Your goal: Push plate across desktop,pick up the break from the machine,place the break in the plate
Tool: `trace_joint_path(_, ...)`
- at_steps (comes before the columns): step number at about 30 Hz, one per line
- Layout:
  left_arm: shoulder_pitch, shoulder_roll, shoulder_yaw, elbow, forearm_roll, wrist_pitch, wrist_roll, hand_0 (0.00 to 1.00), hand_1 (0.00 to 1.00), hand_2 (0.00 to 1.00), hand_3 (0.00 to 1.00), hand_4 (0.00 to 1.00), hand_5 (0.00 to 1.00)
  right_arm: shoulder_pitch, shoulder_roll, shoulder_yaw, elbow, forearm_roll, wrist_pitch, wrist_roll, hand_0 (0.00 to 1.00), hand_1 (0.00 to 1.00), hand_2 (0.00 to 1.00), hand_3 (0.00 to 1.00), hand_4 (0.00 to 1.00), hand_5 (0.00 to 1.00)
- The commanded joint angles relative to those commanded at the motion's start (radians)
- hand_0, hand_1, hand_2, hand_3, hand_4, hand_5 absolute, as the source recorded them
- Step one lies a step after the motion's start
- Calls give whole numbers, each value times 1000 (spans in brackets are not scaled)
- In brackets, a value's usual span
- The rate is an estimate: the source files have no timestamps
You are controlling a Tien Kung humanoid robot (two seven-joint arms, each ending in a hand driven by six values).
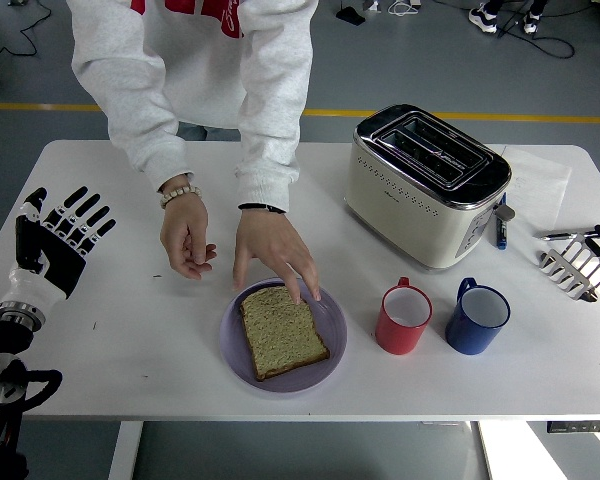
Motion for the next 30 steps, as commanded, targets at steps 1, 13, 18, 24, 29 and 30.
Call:
trace_joint_path(1,-1,0,1,0,0,0,0,753,764,779,730,628,998,1,0,0,-1,0,0,0,740,689,677,633,509,584)
trace_joint_path(13,-5,0,-3,5,-2,2,1,751,764,778,729,629,998,4,1,-1,-4,2,-1,0,741,689,677,634,511,585)
trace_joint_path(18,-6,-1,-3,7,-2,3,1,751,763,776,729,628,998,5,2,-1,-6,3,-1,0,742,689,677,634,511,585)
trace_joint_path(24,-8,-1,-5,9,-3,5,-1,749,763,776,728,628,998,7,2,-3,-7,4,-1,0,742,688,677,634,511,585)
trace_joint_path(29,-7,0,-5,10,-4,6,-1,747,762,775,727,627,998,7,2,-4,-7,4,-1,0,740,688,677,634,511,586)
trace_joint_path(30,-7,0,-5,10,-4,6,-1,747,762,775,727,627,998,7,2,-5,-7,4,-1,0,740,688,677,634,511,586)
